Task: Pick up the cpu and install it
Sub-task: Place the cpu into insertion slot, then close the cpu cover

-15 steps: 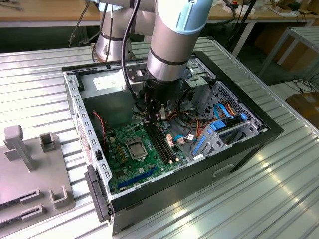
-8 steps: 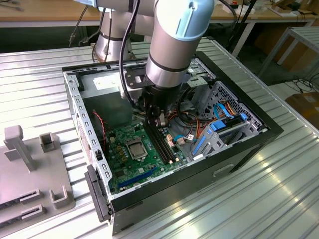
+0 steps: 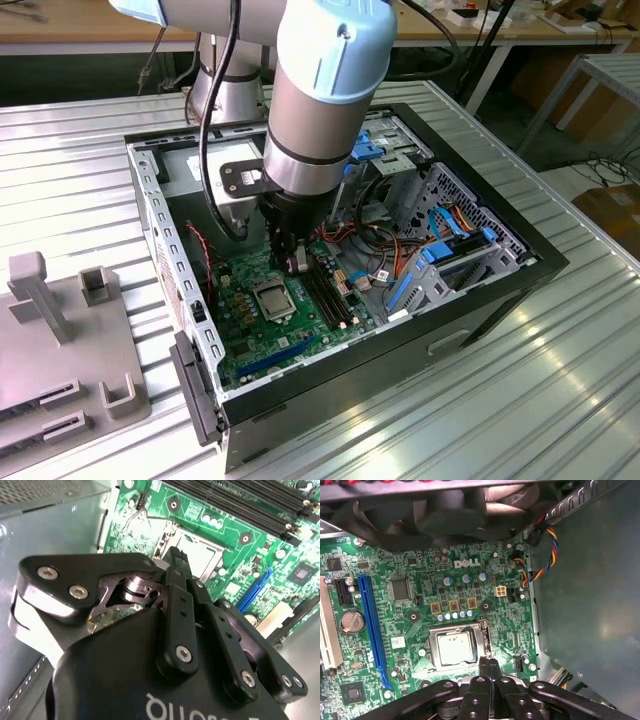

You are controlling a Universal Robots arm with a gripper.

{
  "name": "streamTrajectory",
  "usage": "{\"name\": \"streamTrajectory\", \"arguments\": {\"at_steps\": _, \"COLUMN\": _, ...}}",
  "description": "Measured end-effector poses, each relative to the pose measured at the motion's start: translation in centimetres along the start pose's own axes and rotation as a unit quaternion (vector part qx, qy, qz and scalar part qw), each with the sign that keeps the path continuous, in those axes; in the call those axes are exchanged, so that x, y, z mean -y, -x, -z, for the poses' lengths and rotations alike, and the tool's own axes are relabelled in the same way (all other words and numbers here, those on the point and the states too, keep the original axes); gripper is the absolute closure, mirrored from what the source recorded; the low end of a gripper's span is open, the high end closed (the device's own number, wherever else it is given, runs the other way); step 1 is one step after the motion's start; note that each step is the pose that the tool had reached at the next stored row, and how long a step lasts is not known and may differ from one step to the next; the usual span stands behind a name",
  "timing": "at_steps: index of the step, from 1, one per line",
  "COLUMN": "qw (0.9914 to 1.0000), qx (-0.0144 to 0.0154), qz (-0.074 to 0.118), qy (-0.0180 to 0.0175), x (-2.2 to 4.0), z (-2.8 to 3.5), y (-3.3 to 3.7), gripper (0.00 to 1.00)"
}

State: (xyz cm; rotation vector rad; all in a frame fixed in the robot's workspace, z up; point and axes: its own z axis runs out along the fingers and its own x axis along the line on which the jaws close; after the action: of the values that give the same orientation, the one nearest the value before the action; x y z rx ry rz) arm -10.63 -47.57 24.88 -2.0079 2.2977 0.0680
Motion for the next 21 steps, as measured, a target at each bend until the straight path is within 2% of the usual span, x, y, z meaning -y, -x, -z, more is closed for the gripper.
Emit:
{"name": "streamTrajectory", "arguments": {"at_steps": 15, "qw": 1.0, "qx": 0.0001, "qz": 0.0, "qy": 0.0, "x": -0.05, "z": 0.01, "y": -0.17, "gripper": 0.89}}
{"name": "streamTrajectory", "arguments": {"at_steps": 16, "qw": 1.0, "qx": 0.0, "qz": 0.0, "qy": 0.0, "x": 0.19, "z": 0.01, "y": -0.14, "gripper": 0.89}}
{"name": "streamTrajectory", "arguments": {"at_steps": 19, "qw": 1.0, "qx": 0.0, "qz": 0.0, "qy": 0.0, "x": 2.23, "z": -0.17, "y": 0.12, "gripper": 0.89}}
{"name": "streamTrajectory", "arguments": {"at_steps": 21, "qw": 1.0, "qx": 0.0, "qz": 0.0, "qy": 0.0, "x": 3.17, "z": -0.26, "y": 0.25, "gripper": 0.89}}
